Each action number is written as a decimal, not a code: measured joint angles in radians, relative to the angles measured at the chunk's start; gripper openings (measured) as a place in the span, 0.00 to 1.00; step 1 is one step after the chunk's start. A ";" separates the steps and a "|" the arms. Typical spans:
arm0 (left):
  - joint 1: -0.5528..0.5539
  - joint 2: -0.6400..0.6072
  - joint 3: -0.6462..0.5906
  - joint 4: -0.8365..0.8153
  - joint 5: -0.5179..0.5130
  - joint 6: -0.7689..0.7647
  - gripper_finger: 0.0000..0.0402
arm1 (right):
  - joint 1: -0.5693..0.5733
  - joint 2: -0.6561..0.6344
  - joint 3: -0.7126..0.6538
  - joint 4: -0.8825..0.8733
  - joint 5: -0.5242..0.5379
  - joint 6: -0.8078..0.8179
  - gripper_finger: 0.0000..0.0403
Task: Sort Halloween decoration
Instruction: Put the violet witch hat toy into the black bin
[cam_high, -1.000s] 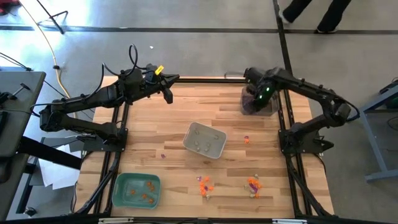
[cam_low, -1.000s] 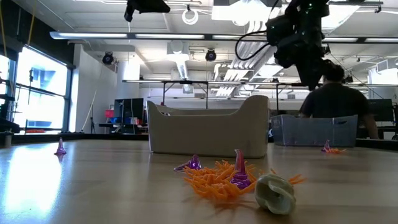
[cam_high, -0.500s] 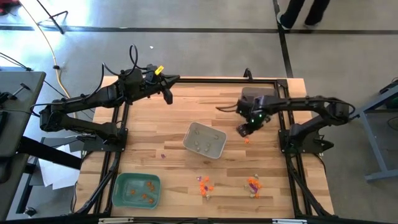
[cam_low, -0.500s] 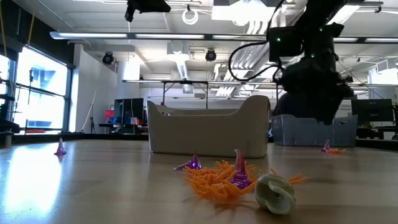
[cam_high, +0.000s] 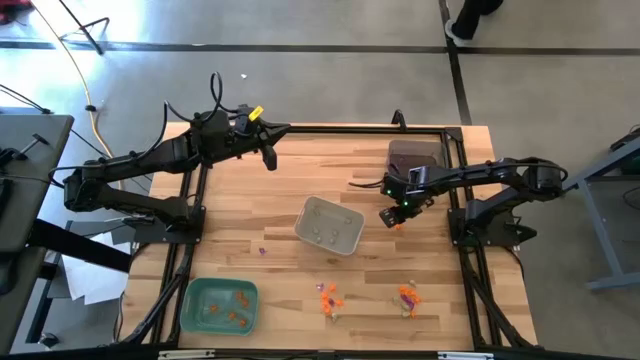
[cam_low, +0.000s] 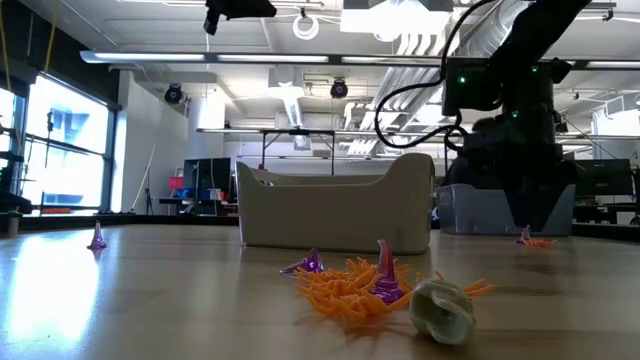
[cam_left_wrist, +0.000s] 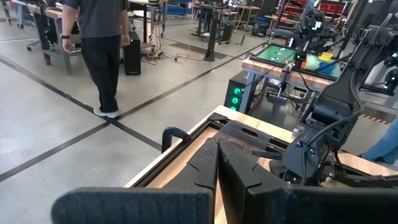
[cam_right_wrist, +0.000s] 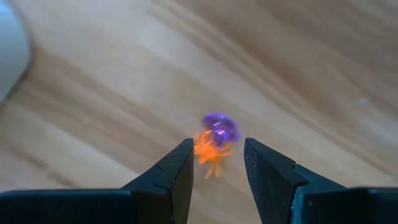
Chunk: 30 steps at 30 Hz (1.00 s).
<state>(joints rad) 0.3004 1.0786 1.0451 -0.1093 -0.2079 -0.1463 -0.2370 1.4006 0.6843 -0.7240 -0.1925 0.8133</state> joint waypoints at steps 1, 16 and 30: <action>0.000 0.000 0.000 0.000 0.000 0.000 0.00 | 0.000 0.000 -0.004 0.001 0.013 0.003 0.34; 0.000 0.000 0.000 0.000 0.000 -0.008 0.00 | 0.000 0.000 -0.015 0.055 0.026 0.024 0.34; 0.000 0.000 0.000 -0.006 0.000 -0.035 0.00 | 0.000 0.001 -0.015 0.049 0.012 0.061 0.13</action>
<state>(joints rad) 0.3003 1.0786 1.0451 -0.1152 -0.2077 -0.1810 -0.2375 1.4014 0.6697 -0.6753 -0.1808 0.8747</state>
